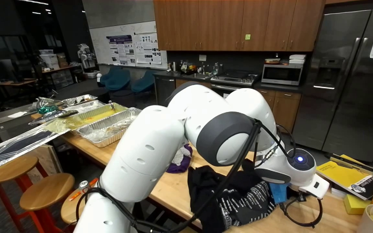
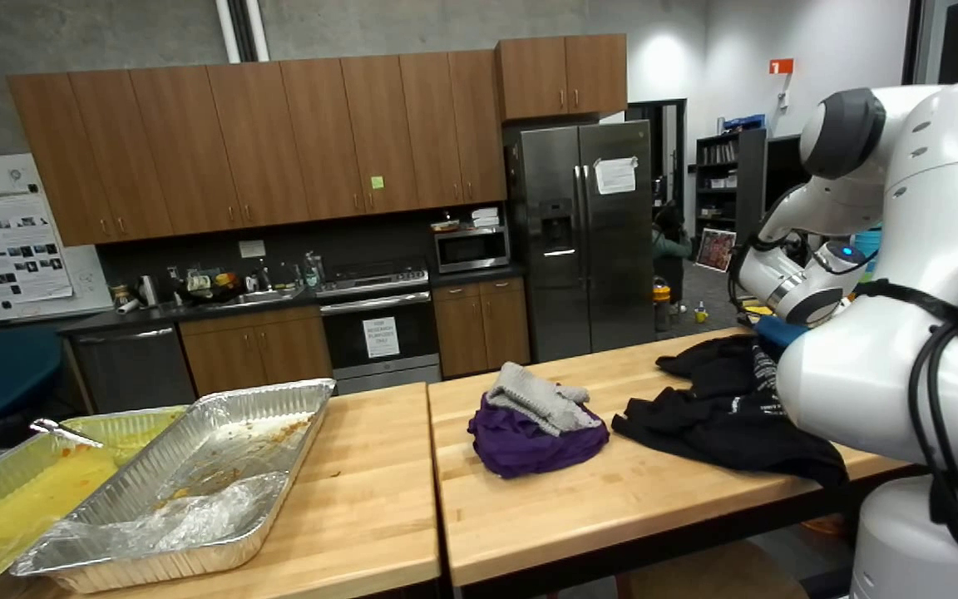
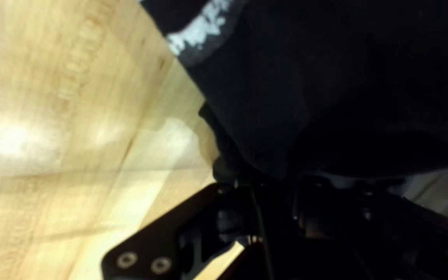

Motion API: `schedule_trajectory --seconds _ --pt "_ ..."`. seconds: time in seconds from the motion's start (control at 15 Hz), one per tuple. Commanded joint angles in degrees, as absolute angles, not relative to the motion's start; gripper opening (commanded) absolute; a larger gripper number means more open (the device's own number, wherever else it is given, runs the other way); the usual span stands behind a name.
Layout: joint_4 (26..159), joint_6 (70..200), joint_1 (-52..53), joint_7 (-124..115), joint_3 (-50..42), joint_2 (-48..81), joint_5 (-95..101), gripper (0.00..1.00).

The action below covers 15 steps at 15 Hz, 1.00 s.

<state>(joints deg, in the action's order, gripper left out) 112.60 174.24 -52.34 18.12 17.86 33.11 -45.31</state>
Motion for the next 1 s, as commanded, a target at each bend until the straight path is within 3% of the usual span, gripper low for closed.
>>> schedule_trajectory --seconds 0.0,0.47,0.93 --pt "117.82 174.38 -56.91 22.97 24.88 30.23 -49.42 0.02" --pt "121.06 166.52 -62.10 25.01 37.04 17.77 -53.71 0.03" --pt "122.95 140.95 -71.62 36.71 44.97 0.07 -68.57 0.03"
